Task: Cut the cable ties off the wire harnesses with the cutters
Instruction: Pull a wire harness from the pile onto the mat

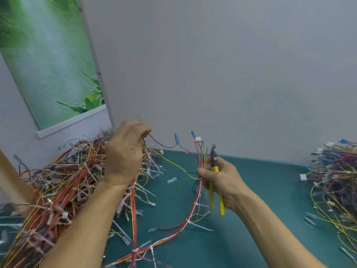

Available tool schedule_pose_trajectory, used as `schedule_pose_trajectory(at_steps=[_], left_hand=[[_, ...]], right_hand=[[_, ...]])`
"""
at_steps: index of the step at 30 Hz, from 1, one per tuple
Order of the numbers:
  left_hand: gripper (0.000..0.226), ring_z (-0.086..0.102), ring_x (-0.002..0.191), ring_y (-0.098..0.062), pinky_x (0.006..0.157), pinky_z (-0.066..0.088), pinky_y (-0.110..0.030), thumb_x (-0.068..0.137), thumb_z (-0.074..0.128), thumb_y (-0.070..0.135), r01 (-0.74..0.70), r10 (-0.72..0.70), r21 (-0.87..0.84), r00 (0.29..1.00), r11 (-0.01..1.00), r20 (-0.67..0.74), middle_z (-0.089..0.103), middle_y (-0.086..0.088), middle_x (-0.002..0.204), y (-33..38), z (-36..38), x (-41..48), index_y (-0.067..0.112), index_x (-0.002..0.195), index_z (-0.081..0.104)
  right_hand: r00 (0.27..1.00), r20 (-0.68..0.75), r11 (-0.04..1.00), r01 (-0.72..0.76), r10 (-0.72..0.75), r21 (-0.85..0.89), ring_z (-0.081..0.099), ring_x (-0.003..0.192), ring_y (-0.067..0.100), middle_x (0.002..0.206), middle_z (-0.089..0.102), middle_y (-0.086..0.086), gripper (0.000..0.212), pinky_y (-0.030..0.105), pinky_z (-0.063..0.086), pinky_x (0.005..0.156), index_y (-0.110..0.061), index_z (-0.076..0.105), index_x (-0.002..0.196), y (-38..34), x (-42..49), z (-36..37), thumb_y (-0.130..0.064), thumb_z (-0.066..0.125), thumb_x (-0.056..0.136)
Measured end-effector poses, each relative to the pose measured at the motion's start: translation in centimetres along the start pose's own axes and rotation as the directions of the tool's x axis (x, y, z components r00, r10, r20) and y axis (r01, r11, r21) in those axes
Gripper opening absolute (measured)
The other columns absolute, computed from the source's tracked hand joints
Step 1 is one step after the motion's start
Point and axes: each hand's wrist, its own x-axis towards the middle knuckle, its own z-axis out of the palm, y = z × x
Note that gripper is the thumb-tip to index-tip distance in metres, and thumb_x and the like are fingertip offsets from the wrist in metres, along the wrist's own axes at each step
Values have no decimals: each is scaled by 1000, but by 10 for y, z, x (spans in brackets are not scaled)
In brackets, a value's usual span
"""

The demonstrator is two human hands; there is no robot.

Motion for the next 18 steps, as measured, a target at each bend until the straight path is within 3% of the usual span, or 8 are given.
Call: schedule_pose_trajectory(at_steps=[2,6,7,8,10,12,15,18], left_hand=[[15,63,83,-25,82,46,-25,89,58,-2,108,-109,19,987,994,122,67,-13,92,4,0,1,1,97,71],[20,54,79,-15,74,47,-19,87,55,-8,-140,135,-18,979,990,-154,59,-10,91,26,-4,21,3,95,69],[21,53,76,-13,73,48,-21,88,54,-5,-88,77,-85,989,992,-126,58,-5,89,32,-2,26,8,94,70],[23,54,72,-11,71,50,-25,89,55,-3,57,-70,-211,996,976,-53,58,1,85,37,0,28,14,93,70],[30,54,59,-10,59,52,-28,89,57,-3,372,-378,-534,920,759,103,58,7,71,48,5,28,25,86,69],[30,51,53,-13,48,47,-28,89,58,-6,494,-501,-701,836,514,222,58,4,63,54,10,28,22,83,68],[26,46,45,-12,42,40,-24,89,57,-6,546,-546,-742,785,389,292,57,4,59,63,21,27,17,83,67],[23,45,45,-8,42,38,-22,90,55,-6,639,-567,-716,713,281,413,58,3,69,68,44,21,15,86,64]], right_hand=[[1000,-16,1000,0,0,-10,44,46,13,57,47,0,23,24,41,47,-6,55,94,-1,-2,0,10,66,82],[1000,-22,1000,-16,16,10,42,46,14,56,46,-1,23,26,39,48,-7,54,93,-4,-3,-3,11,65,83],[999,-31,1000,-17,17,8,43,46,13,56,46,-1,22,27,39,49,-7,54,92,-4,-3,-3,11,64,83],[999,-43,1000,-15,16,4,44,45,13,56,47,0,22,27,39,49,-7,54,92,-5,-4,-3,10,64,83],[998,-61,1000,-23,23,-2,47,50,14,61,48,2,21,28,41,50,-6,55,95,-9,-7,-4,9,64,84],[994,-102,1000,-26,27,9,47,55,17,65,48,5,20,29,40,52,-6,55,95,-12,-7,-9,9,64,84],[986,-160,995,-29,44,95,47,52,16,67,50,6,21,27,42,51,-9,55,91,-21,-9,-18,9,63,85],[977,-201,967,-26,79,253,50,52,16,74,54,9,23,28,47,51,-14,52,88,-35,-8,-33,7,62,86]])
